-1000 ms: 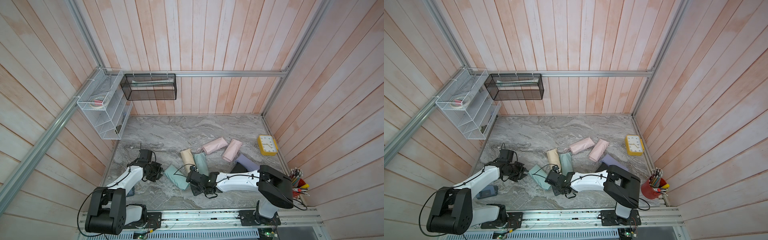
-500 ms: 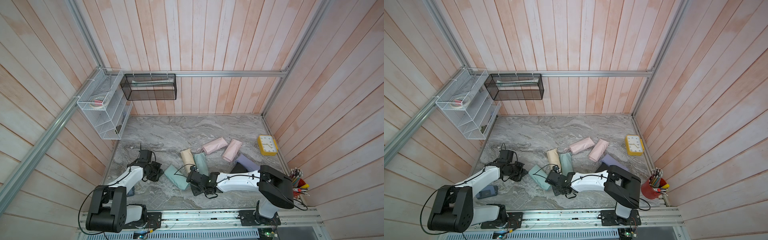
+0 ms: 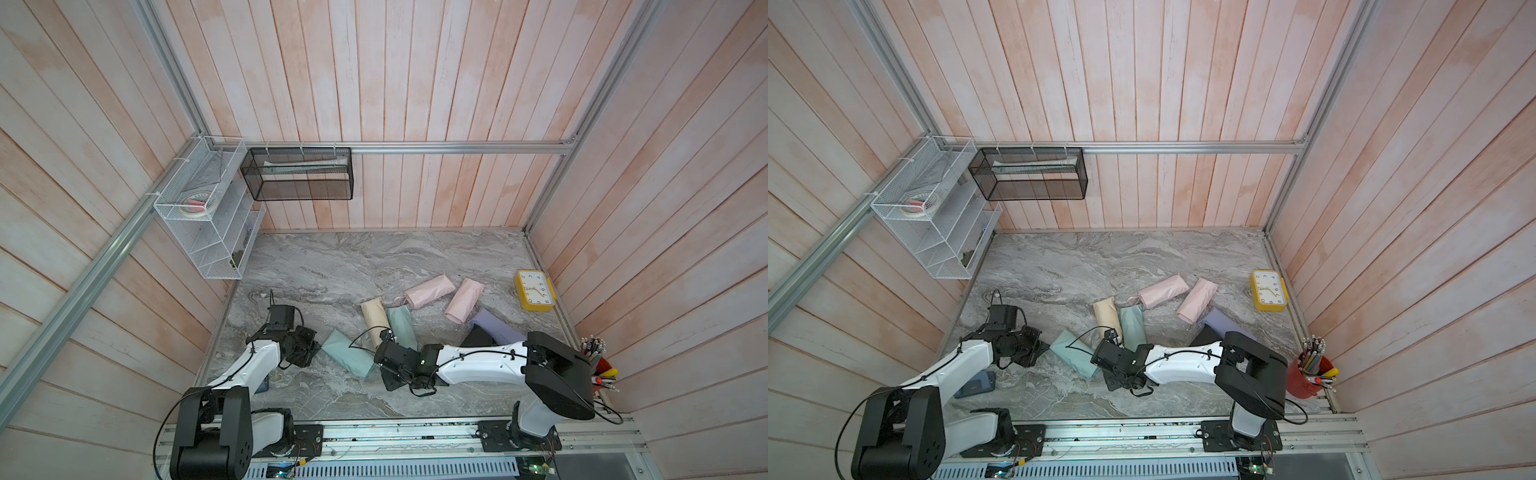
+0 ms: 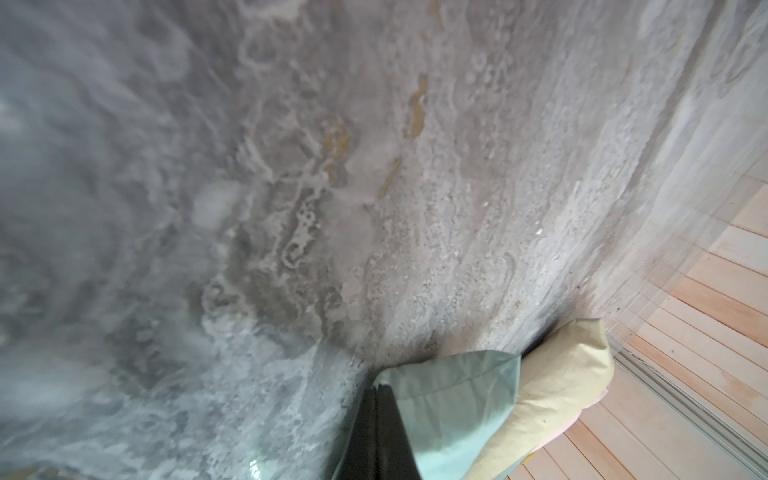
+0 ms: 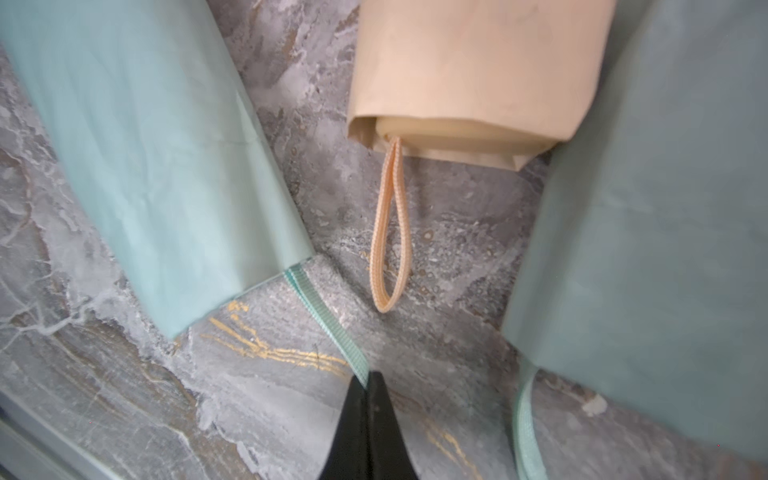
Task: Take umbrellas out of sleeves
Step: Take out the umbrella from the umbrella sleeve.
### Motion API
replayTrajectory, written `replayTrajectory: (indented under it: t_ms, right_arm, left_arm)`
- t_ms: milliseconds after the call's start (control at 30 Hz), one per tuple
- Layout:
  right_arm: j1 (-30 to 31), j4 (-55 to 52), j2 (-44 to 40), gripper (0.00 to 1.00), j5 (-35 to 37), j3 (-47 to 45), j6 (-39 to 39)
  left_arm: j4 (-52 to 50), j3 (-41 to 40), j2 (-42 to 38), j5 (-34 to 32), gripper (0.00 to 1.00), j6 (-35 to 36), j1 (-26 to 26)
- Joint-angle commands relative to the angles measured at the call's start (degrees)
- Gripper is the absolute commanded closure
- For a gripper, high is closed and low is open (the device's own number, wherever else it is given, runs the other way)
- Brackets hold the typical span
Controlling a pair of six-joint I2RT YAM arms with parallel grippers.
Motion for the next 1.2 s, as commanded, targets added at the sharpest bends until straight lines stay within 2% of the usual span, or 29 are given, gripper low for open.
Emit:
replayTrajectory:
  t_ms: [0, 467, 1167]
  right_arm:
    - [-0.23, -0.87, -1.28, 1.0, -0.47, -0.75, 0.93]
    - [0.1, -0.32, -3.89, 1.0, -0.06, -2.74, 1.47]
    - [0.34, 0.4, -6.2, 1.0, 0.47, -6.25, 3.38]
  left_arm:
    - [1.3, -0.53, -0.72, -0.32, 1.0, 1.72, 1.2]
    - [1.91, -0.58, -0.72, 2.3, 1.0, 3.95, 5.07]
    - [2.81, -0.9, -0.21, 3.65, 1.0, 5.79, 7.7]
